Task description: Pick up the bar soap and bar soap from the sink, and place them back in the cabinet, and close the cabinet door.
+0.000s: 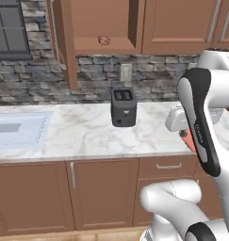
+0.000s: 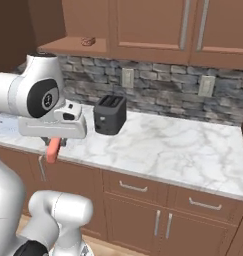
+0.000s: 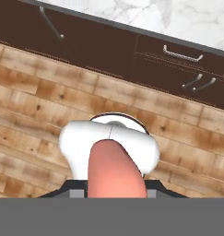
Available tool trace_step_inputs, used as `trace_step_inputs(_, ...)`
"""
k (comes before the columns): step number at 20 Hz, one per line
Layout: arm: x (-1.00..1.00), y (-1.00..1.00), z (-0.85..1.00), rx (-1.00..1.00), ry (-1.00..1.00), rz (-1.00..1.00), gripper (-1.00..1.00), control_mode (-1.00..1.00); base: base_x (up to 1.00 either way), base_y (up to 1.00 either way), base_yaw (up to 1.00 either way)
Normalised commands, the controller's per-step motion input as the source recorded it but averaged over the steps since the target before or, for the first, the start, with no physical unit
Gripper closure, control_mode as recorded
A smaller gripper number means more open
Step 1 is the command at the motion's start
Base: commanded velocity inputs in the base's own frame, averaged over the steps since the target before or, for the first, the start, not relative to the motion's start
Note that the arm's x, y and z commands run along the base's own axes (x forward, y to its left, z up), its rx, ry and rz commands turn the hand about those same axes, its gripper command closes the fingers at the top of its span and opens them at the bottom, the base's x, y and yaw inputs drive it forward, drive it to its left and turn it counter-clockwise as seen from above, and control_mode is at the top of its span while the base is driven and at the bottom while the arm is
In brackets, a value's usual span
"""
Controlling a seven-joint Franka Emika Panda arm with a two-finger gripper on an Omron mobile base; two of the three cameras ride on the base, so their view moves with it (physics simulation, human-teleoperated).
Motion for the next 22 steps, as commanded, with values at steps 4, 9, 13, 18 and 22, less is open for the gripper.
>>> trace_step_inputs(4, 0.0, 0.0, 0.0, 0.0, 0.0, 0.0, 1.0, 1.0, 0.61, -0.03, 0.15)
trace_step_inputs(9, 0.0, 0.0, 0.0, 0.0, 0.0, 0.0, 1.0, 1.0, 0.42, -0.02, 0.18)
trace_step_inputs(13, 0.0, 0.0, 0.0, 0.0, 0.0, 0.0, 1.0, 1.0, 0.14, 0.0, 0.19)
trace_step_inputs(18, 0.0, 0.0, 0.0, 0.0, 0.0, 0.0, 1.0, 1.0, 0.21, 0.03, 0.17)
trace_step_inputs(22, 0.0, 0.0, 0.0, 0.0, 0.0, 0.0, 1.0, 1.0, 0.34, 0.04, 0.13)
